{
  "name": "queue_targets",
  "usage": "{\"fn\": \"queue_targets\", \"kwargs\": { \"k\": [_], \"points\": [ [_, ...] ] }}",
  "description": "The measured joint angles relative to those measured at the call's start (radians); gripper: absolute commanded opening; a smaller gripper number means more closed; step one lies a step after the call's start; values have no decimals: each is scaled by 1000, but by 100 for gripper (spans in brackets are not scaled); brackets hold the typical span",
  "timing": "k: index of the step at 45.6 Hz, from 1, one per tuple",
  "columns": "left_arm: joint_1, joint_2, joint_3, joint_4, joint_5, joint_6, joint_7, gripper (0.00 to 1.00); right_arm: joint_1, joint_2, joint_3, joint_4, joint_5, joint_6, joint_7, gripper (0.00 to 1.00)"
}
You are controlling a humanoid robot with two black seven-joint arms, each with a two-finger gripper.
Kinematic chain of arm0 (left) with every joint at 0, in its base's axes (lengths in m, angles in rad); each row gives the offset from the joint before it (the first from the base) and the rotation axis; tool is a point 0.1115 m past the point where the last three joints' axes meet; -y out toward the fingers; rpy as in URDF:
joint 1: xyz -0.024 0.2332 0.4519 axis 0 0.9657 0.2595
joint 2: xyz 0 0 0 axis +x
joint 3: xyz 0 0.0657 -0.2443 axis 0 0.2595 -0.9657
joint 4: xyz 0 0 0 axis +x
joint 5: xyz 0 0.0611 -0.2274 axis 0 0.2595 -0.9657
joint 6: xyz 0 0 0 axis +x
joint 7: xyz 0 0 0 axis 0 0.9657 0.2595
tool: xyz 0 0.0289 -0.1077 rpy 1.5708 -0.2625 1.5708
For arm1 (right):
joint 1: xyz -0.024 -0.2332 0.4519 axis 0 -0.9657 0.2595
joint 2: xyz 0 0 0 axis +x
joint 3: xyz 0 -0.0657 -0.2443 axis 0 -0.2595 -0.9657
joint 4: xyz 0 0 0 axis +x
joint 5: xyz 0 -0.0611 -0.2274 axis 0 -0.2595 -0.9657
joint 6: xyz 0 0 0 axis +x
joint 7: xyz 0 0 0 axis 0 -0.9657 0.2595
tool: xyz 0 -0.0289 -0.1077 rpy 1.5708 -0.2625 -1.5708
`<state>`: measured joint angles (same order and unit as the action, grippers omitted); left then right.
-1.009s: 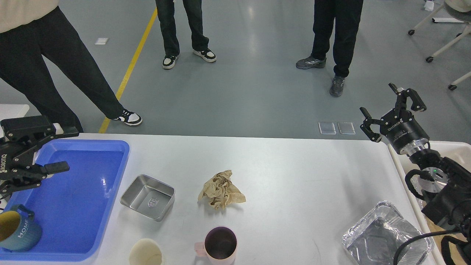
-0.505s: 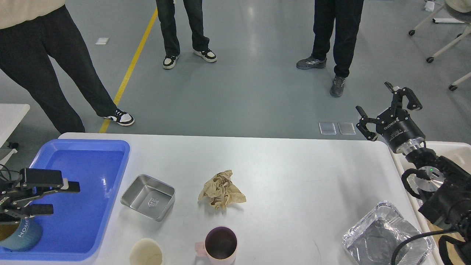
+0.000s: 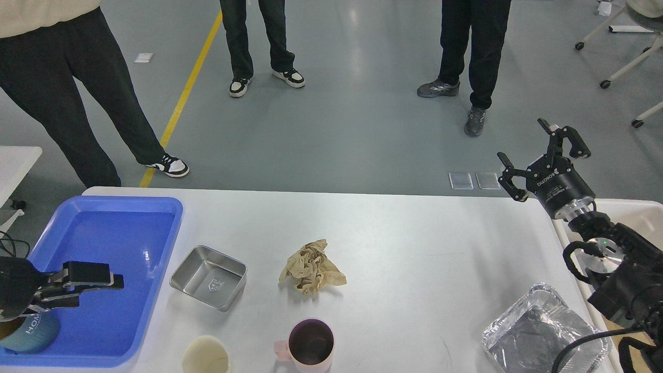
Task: Tidy desktop
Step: 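Reach the left gripper out to the pink mug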
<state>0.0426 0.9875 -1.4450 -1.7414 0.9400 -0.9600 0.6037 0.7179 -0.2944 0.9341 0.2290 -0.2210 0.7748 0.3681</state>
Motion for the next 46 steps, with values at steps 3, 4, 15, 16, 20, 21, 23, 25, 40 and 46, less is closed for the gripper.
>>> {"fn": "queue_targets", "kwargs": {
  "k": [3,4,15,16,20,21,23,25,40,46],
  "points": [
    [-29,-46,30,1,30,0,15,93,-3,-1,0,2,0,0,0,100],
    [-44,-64,45,2,37,0,20,93,-4,-1,0,3,0,0,0,100],
    [-243,-208,284,2,51,70,74,93,-8,-2,0,4,0,0,0,100],
    [-263,-220,309,2,51,80,77,93,-8,-2,0,4,0,0,0,100],
    [-355,-276,420,3,52,118,97,93,-8,-2,0,5,0,0,0,100],
    [-375,-289,445,5,52,126,102,93,-8,-2,0,5,0,0,0,100],
    [-420,-317,502,13,53,139,109,93,-8,-2,0,4,0,0,0,100],
    [-466,-345,564,23,54,150,113,93,-8,-3,-1,4,0,0,0,100],
    [-660,-457,851,64,60,174,134,93,-16,-31,0,25,0,1,-1,100],
    [-689,-482,910,95,68,174,137,92,-23,-42,1,37,0,1,-1,100]
  ]
}}
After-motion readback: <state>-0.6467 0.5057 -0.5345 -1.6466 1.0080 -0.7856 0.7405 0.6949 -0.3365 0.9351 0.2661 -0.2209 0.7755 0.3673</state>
